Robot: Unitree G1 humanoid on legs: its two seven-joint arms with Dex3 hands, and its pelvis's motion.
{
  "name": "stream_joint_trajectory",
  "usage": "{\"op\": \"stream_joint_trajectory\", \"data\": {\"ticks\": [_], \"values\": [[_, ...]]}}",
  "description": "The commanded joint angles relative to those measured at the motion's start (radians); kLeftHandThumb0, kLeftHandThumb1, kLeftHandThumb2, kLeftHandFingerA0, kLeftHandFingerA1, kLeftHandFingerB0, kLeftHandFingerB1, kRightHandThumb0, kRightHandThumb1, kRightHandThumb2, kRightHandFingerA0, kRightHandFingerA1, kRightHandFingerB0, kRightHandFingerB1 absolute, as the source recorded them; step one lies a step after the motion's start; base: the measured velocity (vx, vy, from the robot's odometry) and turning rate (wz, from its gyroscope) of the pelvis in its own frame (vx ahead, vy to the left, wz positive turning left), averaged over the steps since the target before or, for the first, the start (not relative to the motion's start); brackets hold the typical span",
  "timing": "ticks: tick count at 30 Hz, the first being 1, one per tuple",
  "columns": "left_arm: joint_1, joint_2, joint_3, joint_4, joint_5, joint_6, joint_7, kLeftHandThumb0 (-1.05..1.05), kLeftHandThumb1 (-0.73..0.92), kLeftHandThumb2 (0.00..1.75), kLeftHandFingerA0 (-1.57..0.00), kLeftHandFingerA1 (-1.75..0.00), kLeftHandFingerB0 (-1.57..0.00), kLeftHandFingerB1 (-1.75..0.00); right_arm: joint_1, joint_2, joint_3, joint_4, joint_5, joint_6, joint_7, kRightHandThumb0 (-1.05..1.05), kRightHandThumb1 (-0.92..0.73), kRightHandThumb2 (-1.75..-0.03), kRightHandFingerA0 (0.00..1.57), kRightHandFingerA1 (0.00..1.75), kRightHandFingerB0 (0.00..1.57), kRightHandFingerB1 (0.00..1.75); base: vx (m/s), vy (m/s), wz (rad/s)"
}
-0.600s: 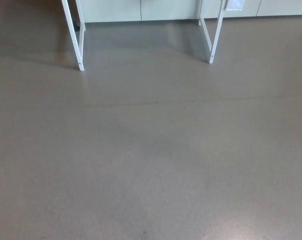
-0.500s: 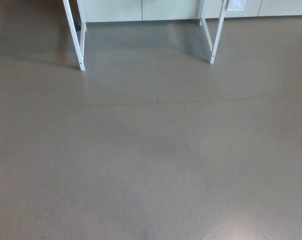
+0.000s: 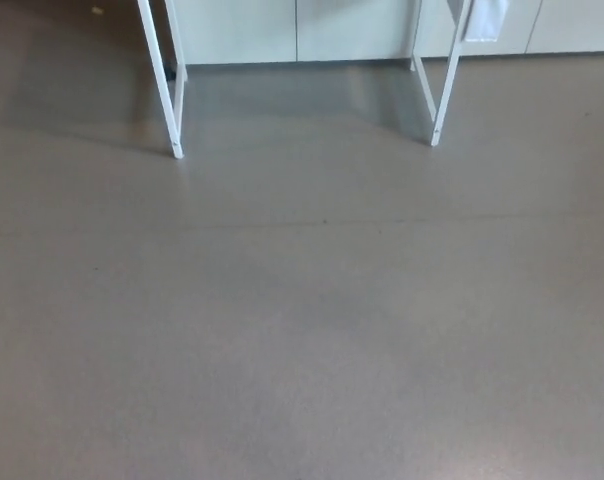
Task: The robot walks towards a desk on which a file tray is kept in the middle and a stapler is kept to its right. The robot lifts the stapler using its right hand and places it on the file tray.
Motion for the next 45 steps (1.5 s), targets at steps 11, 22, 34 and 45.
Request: {"op": "stream_joint_trajectory", "data": {"ticks": [11,22,34,45], "values": [[-0.032,0.035,-0.046,0.022,0.025,-0.039,-0.015,-0.89,0.43,1.20,-1.08,-1.25,-0.83,-1.08,-0.035,0.007,0.001,0.061,-0.004,-0.023,0.006,-0.76,-0.63,-0.83,0.33,0.61,0.00,0.05,0.21,0.123,-0.02],[-0.029,0.031,-0.048,0.022,0.044,-0.042,0.002,-0.86,0.39,1.09,-1.35,-1.45,-1.00,-1.24,-0.017,0.017,-0.056,0.061,0.055,-0.079,0.065,-0.69,-0.78,-0.63,0.22,0.44,0.00,0.03,0.29,-0.178,0.16],[-0.031,0.027,-0.031,0.026,0.031,-0.041,-0.006,-0.88,0.40,1.16,-0.79,-1.13,-0.55,-0.95,0.057,0.020,-0.083,-0.067,0.046,-0.084,0.074,-0.95,-0.70,-1.01,0.11,0.45,0.00,0.06,0.26,0.099,-0.18],[-0.047,0.022,-0.033,0.041,0.030,-0.031,-0.001,-0.90,0.39,1.08,-1.12,-1.37,-0.74,-1.10,0.034,0.015,-0.078,-0.052,0.036,-0.045,0.061,-0.75,-0.76,-0.63,0.17,0.47,0.00,0.06,0.14,0.063,0.04]]}}
